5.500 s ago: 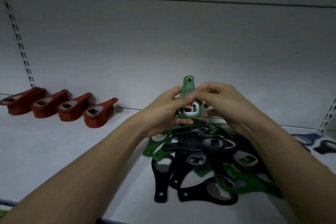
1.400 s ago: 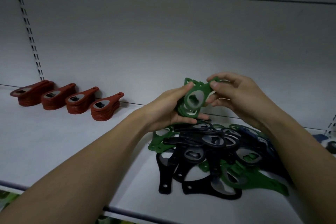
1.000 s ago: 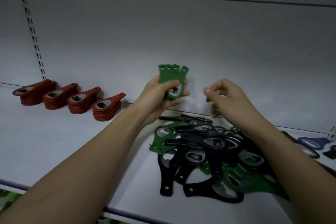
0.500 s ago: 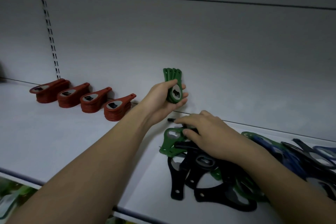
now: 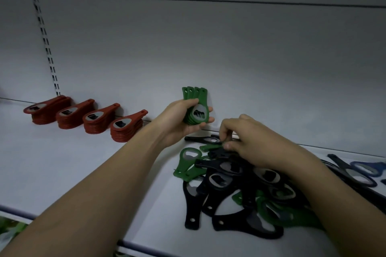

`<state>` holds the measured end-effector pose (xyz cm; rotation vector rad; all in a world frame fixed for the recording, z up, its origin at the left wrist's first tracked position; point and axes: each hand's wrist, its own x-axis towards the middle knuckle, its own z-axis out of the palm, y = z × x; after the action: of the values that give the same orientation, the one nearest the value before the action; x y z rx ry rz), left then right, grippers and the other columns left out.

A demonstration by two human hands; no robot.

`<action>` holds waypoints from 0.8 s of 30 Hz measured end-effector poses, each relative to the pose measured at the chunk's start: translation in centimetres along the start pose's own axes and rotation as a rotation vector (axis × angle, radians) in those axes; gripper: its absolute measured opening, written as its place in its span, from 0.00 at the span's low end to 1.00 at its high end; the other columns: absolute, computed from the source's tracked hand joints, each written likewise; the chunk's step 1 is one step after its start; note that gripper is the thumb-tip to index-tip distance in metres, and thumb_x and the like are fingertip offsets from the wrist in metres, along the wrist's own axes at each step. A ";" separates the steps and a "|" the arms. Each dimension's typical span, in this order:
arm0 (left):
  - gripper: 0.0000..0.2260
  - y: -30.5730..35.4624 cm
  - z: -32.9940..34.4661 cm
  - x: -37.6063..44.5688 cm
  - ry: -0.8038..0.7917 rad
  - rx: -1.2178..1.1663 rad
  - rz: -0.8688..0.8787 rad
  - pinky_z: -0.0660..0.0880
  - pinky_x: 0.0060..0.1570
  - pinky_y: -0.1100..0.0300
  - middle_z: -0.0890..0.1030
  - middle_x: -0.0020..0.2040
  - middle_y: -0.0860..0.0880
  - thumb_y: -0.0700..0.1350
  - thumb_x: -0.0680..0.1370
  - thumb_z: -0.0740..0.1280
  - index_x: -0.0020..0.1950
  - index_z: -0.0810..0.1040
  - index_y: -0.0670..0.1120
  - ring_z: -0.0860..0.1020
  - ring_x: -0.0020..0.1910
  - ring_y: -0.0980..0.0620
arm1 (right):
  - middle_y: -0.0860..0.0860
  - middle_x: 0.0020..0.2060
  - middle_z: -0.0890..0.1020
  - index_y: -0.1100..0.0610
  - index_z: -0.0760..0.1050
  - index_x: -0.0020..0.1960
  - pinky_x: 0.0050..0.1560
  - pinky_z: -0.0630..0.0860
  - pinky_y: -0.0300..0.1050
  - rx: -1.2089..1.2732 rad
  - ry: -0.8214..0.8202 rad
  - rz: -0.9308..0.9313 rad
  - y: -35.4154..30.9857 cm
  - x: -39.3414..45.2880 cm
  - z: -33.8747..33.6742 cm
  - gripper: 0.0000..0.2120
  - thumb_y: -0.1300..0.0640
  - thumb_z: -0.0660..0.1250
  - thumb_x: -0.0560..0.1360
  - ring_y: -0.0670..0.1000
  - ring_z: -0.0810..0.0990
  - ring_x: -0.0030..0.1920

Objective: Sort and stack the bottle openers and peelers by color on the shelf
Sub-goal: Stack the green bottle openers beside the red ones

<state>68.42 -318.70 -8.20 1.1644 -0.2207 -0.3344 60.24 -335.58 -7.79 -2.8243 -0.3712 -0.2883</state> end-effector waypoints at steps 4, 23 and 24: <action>0.14 -0.1 0.2 -0.1 -0.048 0.018 -0.042 0.80 0.33 0.59 0.83 0.57 0.41 0.43 0.84 0.59 0.67 0.73 0.39 0.84 0.48 0.43 | 0.47 0.47 0.77 0.49 0.77 0.51 0.45 0.66 0.43 -0.039 0.227 0.031 1.5 0.5 -1.6 0.06 0.59 0.65 0.79 0.47 0.72 0.45; 0.13 -1.0 1.6 -1.0 -0.313 0.209 -0.019 0.78 0.33 0.64 0.85 0.51 0.43 0.44 0.80 0.66 0.64 0.76 0.44 0.85 0.44 0.46 | 0.59 0.50 0.80 0.63 0.76 0.60 0.43 0.81 0.38 1.196 0.396 0.210 1.2 0.8 -1.7 0.10 0.67 0.63 0.80 0.48 0.85 0.40; 0.10 -1.0 1.4 -0.8 -0.269 0.184 0.003 0.78 0.31 0.65 0.85 0.49 0.44 0.41 0.80 0.66 0.62 0.76 0.44 0.85 0.44 0.46 | 0.58 0.52 0.79 0.61 0.76 0.60 0.44 0.82 0.40 1.144 0.404 0.215 1.2 0.9 -1.5 0.10 0.66 0.63 0.80 0.49 0.85 0.42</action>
<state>67.03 -319.97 -8.56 1.2990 -0.4970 -0.4763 61.17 -336.91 -6.45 -1.6147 -0.0755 -0.4137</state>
